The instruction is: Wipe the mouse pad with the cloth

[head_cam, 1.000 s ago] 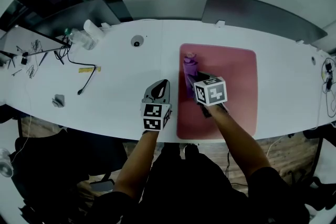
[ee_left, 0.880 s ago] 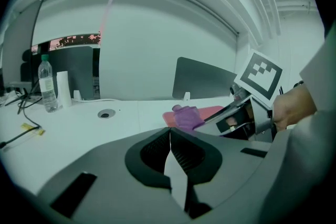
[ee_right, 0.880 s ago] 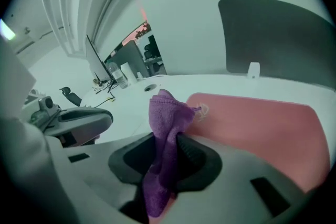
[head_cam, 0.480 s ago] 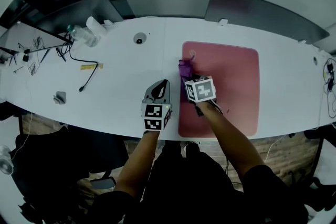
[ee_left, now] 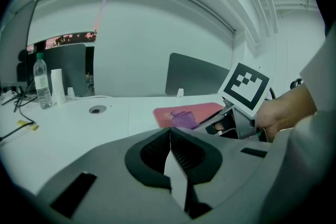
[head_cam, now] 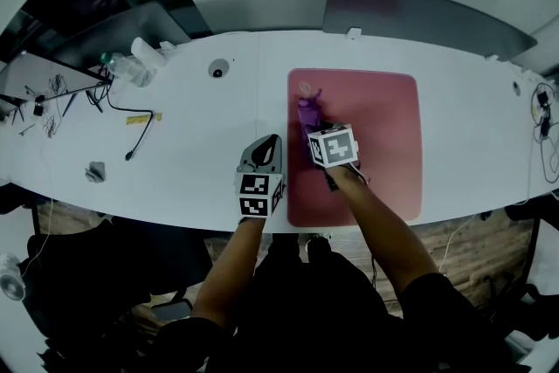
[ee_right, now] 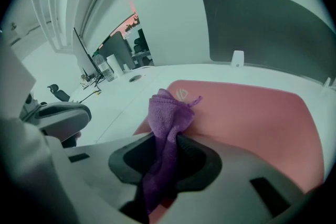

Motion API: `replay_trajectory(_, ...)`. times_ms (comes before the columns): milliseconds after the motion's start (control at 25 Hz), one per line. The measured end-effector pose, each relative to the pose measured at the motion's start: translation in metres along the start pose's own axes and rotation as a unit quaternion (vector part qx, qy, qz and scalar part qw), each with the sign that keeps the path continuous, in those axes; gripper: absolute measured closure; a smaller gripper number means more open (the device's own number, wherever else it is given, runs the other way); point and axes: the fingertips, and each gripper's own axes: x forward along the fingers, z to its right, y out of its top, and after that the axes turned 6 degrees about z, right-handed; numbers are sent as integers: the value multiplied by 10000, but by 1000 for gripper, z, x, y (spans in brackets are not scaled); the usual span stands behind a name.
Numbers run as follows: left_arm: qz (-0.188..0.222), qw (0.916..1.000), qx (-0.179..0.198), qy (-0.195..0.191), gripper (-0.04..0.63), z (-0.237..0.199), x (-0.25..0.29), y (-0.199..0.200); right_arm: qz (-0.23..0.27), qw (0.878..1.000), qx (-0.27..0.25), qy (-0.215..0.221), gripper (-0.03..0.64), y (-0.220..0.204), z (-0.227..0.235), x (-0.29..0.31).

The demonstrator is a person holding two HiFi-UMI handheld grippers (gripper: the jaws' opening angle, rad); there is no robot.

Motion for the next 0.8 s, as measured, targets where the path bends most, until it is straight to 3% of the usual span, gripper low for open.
replay_trajectory(360,-92,9992,53,-390,572,36,15,-7,-32,9993,-56,-375,497,-9,47,-24)
replay_trajectory(640,-375,9990,1,-256,572,48,27,-14,-83,9980,-16,-619,494,-17,85,-44)
replay_trajectory(800,-412,9983,-11,-422,572,63,33,-13,-48,9966,117,-810,492,-25,110,-59)
